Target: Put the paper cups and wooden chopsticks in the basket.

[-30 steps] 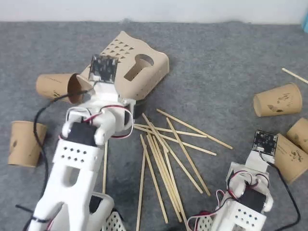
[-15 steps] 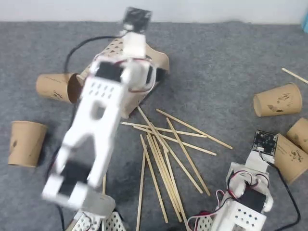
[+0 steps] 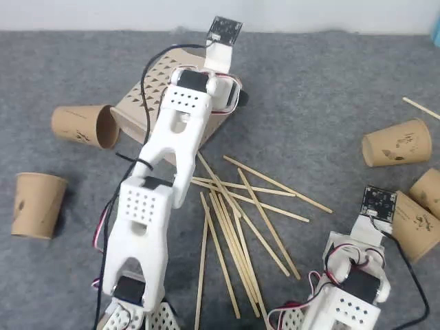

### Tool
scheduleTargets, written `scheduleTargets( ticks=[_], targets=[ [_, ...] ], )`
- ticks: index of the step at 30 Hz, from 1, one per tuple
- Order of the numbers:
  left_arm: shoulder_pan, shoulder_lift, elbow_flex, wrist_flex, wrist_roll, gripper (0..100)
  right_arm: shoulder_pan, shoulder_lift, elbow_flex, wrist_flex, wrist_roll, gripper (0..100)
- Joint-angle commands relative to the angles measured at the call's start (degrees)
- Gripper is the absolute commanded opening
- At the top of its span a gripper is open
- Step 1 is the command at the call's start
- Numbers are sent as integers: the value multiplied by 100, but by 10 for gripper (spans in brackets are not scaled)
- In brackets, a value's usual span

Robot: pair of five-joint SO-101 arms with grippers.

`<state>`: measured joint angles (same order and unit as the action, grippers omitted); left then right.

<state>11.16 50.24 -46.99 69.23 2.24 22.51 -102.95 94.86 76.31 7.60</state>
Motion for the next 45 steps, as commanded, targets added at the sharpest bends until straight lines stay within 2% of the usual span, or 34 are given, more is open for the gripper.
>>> scheduleTargets(
  ticks=[1, 5, 11, 14, 18, 20, 24, 28, 35, 43, 45],
  targets=[
    [-53, 536, -1147, 440, 431, 261, 48, -101, -255, -13, 62, 29],
    [-62, 1046, -2149, 659, 1081, 261, 48, -101, -255, -13, 62, 29],
    [-149, 2004, -3653, -18, 2374, 261, 48, -101, -255, -13, 62, 29],
    [-44, 2549, -4365, -88, 2145, 224, 66, -101, -255, -13, 62, 29],
    [264, 3138, -4936, -35, 1222, 9, 75, -101, -255, -13, 62, 29],
    [396, 3138, -4892, 97, 923, 26, 66, -101, -255, -13, 62, 29],
    [484, 2989, -4927, 422, 862, 10, 57, -101, -255, -13, 62, 29],
    [422, 2558, -4919, 466, 862, 10, 57, -101, -255, -13, 62, 29],
    [387, 1503, -4919, 1029, 888, 10, 57, -101, -255, -13, 62, 29],
    [378, 264, -4919, 1081, 914, 10, 66, -101, -255, -13, 62, 29],
    [369, -44, -4919, 1064, 1169, 10, 75, -101, -255, -13, 62, 29]
  ],
)
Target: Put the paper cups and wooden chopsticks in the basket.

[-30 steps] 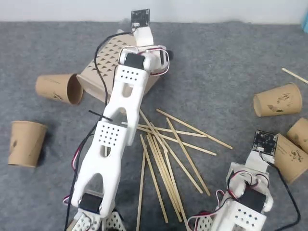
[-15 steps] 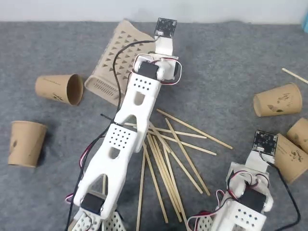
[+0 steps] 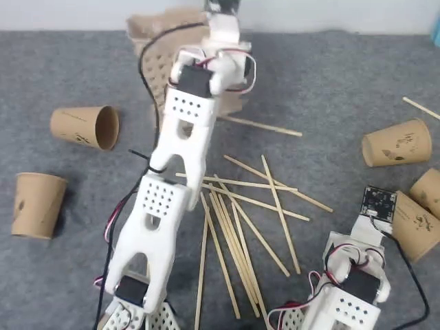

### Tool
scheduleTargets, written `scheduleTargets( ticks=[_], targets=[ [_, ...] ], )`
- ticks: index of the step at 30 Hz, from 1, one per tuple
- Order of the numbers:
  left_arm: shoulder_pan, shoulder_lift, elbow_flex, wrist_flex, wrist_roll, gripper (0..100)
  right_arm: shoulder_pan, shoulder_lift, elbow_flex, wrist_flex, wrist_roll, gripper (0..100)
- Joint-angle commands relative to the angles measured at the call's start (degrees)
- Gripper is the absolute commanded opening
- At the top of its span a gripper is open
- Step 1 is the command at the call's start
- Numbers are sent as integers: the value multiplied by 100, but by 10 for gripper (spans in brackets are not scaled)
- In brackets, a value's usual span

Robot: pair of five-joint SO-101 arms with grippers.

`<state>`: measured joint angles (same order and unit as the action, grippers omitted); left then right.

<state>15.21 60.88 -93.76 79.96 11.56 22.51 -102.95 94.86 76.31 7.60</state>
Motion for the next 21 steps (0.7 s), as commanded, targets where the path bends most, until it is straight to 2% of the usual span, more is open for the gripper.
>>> scheduleTargets(
  ticks=[1, 7, 10, 14, 21],
  targets=[
    [-35, -1257, -242, -26, 378, 10, 75, -101, -255, -13, 62, 29],
    [0, -1960, -242, -97, 1231, 10, 57, -101, -255, -13, 62, 29],
    [-141, -2101, -242, -501, 1591, 10, 75, -101, -255, -13, 62, 29],
    [-571, -2127, -242, -1240, 2611, 9, 75, -101, -255, -13, 62, 29],
    [-923, -2101, -242, -1108, 3771, 9, 57, -101, -255, -13, 62, 29]
  ],
)
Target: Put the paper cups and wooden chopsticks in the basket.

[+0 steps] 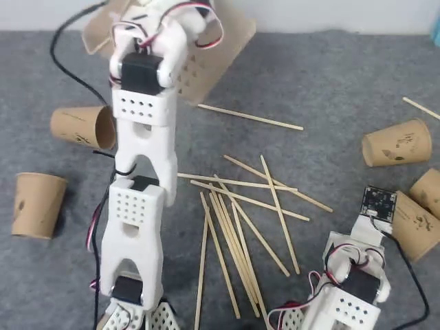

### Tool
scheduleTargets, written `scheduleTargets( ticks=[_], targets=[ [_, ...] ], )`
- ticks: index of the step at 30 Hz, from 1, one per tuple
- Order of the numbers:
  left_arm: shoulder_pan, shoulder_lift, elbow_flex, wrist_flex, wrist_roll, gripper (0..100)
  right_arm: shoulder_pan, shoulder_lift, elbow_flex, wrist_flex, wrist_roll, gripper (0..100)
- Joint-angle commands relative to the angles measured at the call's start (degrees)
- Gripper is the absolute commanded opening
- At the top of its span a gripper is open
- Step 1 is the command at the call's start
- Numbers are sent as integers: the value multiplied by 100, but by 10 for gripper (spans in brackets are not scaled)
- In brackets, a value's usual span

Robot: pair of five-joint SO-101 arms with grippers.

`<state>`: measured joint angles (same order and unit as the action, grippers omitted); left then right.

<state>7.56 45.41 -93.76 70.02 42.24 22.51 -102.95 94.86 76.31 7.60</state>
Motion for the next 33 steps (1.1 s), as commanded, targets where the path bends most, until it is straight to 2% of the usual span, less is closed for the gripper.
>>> scheduleTargets(
  ticks=[1, 4, 6, 14, 22, 27, 33],
  targets=[
    [-237, -571, -242, -132, 967, 9, 57, -101, -255, -13, 62, 29],
    [-448, -598, -251, -255, 1688, 9, 57, -101, -255, -13, 62, 29],
    [-484, -580, -242, -211, 1714, 9, 75, -101, -255, -13, 62, 29],
    [-299, -202, -233, 35, -1090, 9, 75, -101, -255, -13, 62, 29],
    [-431, 492, -242, 79, -3086, 9, 66, -101, -255, -13, 62, 29],
    [-352, 642, -251, 193, -3815, 9, 66, -101, -255, -13, 62, 29],
    [97, 281, -242, 1266, -3868, 9, 57, -101, -255, -22, 62, 29]
  ],
)
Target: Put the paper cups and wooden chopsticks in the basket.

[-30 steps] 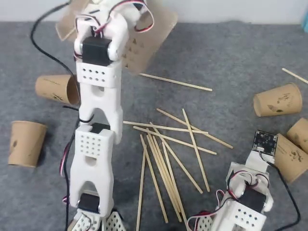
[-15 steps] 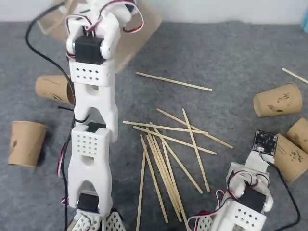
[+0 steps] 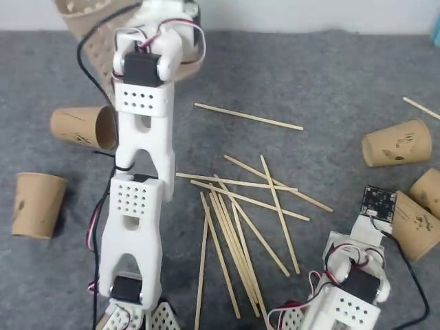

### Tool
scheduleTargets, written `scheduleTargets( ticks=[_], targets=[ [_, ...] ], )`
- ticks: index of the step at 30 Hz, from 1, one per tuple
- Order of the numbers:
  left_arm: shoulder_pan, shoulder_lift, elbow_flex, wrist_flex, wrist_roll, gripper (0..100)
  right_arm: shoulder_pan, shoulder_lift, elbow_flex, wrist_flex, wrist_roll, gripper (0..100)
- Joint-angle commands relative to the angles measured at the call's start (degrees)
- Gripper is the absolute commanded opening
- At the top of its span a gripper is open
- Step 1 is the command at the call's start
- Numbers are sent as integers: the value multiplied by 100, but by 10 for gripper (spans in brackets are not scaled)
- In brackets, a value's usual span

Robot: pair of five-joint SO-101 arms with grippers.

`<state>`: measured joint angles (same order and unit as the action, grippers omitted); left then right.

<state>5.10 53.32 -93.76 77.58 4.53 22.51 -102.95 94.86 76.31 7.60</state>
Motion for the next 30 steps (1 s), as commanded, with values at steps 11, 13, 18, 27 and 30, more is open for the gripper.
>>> scheduleTargets(
  ticks=[11, 13, 18, 27, 30],
  targets=[
    [870, -2356, -189, 2312, 105, 9, 75, -101, -255, -22, 62, 29],
    [677, -2514, -180, 2321, 105, 9, 84, -101, -255, -13, 62, 29],
    [378, -2963, -136, 2356, 105, 9, 84, -101, -255, -13, 62, 29],
    [413, -5257, 2440, 2312, 105, 9, 66, -101, -255, -13, 62, 29],
    [413, -6171, 3987, 1855, 97, 10, 66, -101, -255, -13, 62, 29]
  ],
)
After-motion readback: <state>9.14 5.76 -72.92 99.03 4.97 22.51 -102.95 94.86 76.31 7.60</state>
